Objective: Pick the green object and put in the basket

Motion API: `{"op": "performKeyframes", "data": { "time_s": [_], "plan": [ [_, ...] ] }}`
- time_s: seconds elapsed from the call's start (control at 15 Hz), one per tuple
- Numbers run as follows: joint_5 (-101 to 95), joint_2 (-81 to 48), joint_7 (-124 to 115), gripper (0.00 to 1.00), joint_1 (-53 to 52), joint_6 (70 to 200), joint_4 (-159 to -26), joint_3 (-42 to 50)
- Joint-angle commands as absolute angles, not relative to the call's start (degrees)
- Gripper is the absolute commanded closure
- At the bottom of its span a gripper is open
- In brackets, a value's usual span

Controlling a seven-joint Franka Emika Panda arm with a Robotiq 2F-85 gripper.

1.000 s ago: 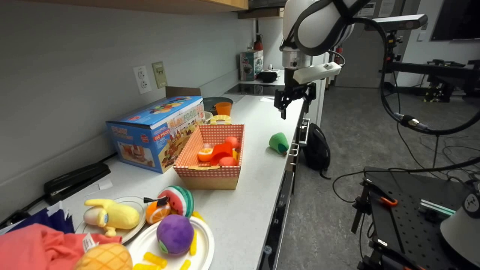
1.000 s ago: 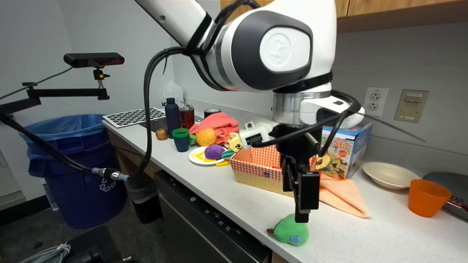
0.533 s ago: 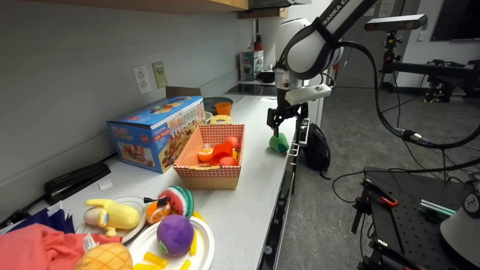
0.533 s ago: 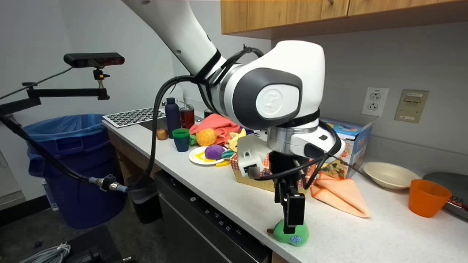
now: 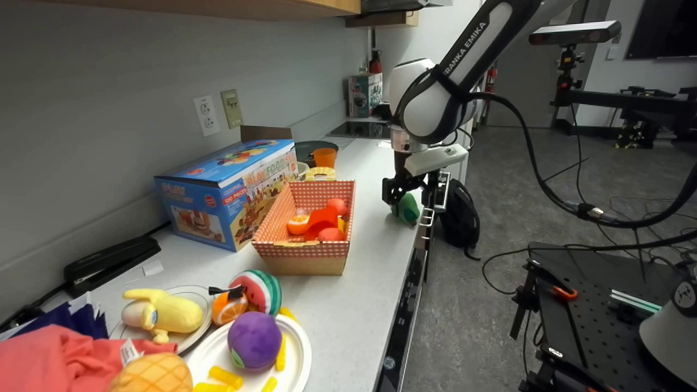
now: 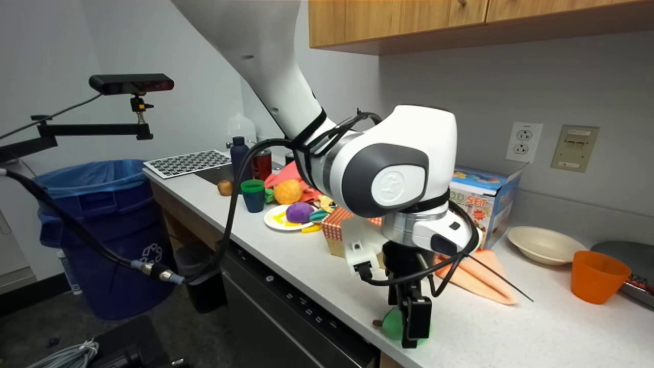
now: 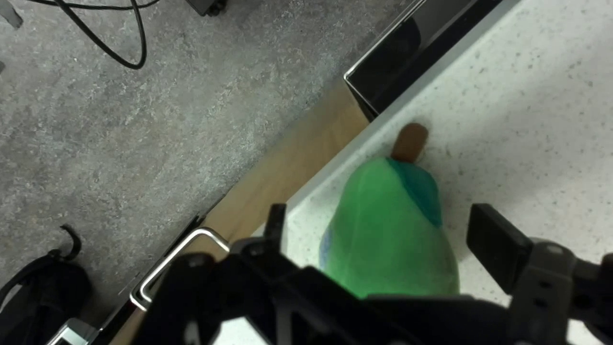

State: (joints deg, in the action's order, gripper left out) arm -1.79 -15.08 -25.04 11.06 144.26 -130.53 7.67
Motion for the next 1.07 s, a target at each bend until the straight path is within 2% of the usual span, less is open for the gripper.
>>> {"op": "performKeyframes", "data": {
  "time_s": [0.0,0.33,0.6,0.67,0.73,1.0],
  "plan": [
    [-1.15,-18.11,-24.41,0.34,9.0,145.45,-127.06,9.55],
    [-5.84,-14.59,-29.04,0.75,5.2,141.39,-124.72,12.17],
    [-9.54,-9.3,-31.52,0.97,2.53,136.18,-122.94,11.43],
    [-10.15,-7.89,-31.58,0.94,1.83,135.12,-122.27,10.48],
    [-9.9,-6.67,-31.2,0.96,1.21,133.99,-121.65,9.33],
    [-6.97,-6.12,-29.28,0.95,-0.7,134.64,-119.14,4.39]
  ]
}}
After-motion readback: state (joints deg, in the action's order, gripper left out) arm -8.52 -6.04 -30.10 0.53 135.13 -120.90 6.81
